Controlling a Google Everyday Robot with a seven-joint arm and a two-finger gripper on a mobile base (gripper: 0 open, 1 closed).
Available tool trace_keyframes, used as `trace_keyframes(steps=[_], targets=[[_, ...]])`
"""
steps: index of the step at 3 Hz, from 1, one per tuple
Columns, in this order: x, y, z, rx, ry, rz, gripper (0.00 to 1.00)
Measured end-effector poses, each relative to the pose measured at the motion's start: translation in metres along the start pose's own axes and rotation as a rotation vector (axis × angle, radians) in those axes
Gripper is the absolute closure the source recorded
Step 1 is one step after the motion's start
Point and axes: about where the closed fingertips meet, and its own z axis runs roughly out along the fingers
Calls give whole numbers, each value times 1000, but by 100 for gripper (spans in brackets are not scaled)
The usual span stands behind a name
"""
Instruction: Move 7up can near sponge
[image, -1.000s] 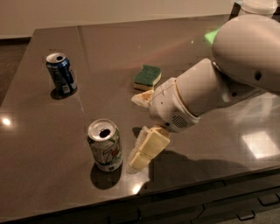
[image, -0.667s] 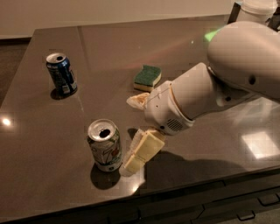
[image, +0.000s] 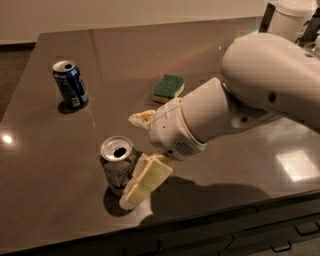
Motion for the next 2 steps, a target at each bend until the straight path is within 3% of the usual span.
trace_keyframes(steps=[1, 2], targets=[[-11, 6, 12, -18, -21, -21, 0], [-16, 8, 20, -29, -23, -29, 16]])
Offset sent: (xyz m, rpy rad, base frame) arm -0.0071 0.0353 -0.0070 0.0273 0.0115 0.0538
